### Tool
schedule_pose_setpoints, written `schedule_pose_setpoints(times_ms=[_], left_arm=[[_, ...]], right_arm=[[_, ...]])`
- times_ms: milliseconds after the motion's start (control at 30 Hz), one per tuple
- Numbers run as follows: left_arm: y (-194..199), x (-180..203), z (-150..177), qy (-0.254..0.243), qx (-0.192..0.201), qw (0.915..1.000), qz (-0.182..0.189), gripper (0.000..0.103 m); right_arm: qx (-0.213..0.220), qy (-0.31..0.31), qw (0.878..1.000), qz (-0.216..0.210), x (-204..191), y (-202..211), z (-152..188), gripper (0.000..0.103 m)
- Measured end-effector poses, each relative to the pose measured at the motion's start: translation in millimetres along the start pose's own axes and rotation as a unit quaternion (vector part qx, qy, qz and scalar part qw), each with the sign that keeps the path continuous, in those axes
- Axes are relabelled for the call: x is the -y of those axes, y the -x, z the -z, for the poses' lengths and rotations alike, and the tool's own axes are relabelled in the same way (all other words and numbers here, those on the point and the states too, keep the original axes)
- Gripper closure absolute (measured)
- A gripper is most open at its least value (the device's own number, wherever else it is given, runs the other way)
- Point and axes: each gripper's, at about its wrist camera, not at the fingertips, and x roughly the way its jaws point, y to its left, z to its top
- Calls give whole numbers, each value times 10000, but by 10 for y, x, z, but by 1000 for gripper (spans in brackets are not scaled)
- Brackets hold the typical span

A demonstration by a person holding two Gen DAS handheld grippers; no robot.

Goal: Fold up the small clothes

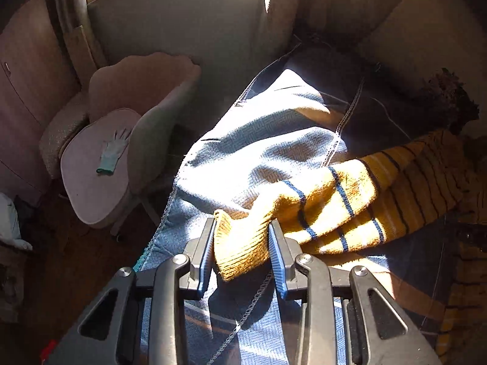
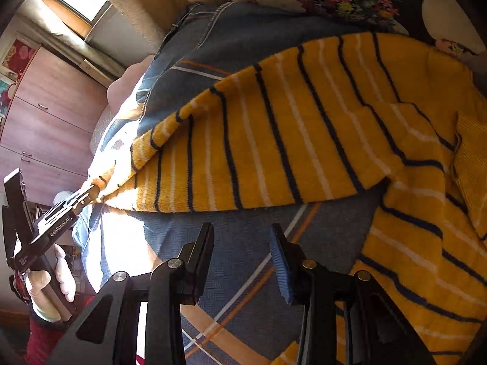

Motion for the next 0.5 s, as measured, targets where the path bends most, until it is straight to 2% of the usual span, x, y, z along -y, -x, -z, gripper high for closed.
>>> schedule_pose_setpoints(times_ms=[100, 200, 300, 367, 400, 500], left_arm=[[150, -119, -93, 515, -24, 9970, 575, 81], [345, -86, -105, 654, 38, 9931, 977, 81], [489, 45, 25, 656, 71, 9909, 1174, 81], [581, 104, 145, 674, 47, 9893, 1291, 81], [606, 147, 197, 673, 41, 9889, 1321, 81], [685, 234, 334, 706, 15, 9878, 1390, 81]], right_arm=[[33, -215, 9996, -179, 126, 134, 42, 62], [-12, -271, 9976, -638, 43, 168, 28, 62], [-142, -300, 9913, -1276, -172, 114, 7, 58], [-247, -367, 9846, -1692, -330, 71, 8, 49], [-325, -424, 9810, -1867, -417, 11, 1, 48], [-549, -476, 9750, -2102, -645, -181, -14, 47]])
